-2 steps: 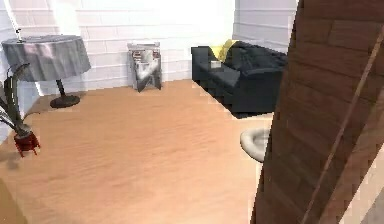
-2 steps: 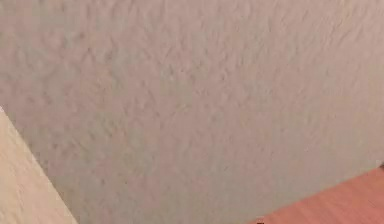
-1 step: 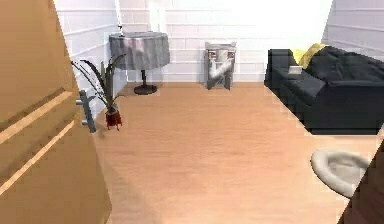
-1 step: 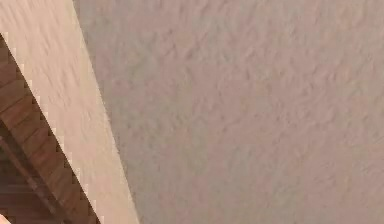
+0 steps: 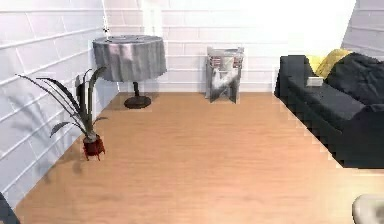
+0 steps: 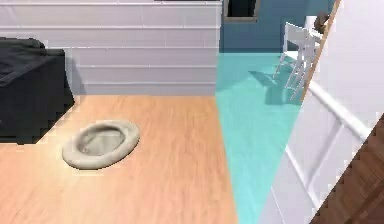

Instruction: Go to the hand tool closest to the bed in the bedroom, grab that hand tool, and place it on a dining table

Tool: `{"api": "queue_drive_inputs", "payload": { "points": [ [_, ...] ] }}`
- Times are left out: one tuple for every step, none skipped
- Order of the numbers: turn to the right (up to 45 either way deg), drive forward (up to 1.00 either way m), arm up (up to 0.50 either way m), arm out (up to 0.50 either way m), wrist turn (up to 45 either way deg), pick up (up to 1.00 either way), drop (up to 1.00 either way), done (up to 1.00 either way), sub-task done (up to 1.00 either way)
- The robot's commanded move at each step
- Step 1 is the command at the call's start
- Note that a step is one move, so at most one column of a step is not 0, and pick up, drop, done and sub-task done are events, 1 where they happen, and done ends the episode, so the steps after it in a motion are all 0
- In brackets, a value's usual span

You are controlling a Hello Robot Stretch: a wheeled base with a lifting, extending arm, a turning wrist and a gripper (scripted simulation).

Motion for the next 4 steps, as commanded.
{"api": "queue_drive_inputs", "payload": {
  "points": [
    [45.0,0.00,0.00,0.00,0.0,0.00,0.00,0.00,0.00],
    [30.0,0.00,0.00,0.00,0.0,0.00,0.00,0.00,0.00],
    [0.0,0.75,0.00,0.00,0.0,0.00,0.00,0.00,0.00],
    [45.0,0.00,0.00,0.00,0.0,0.00,0.00,0.00,0.00]
  ]
}}
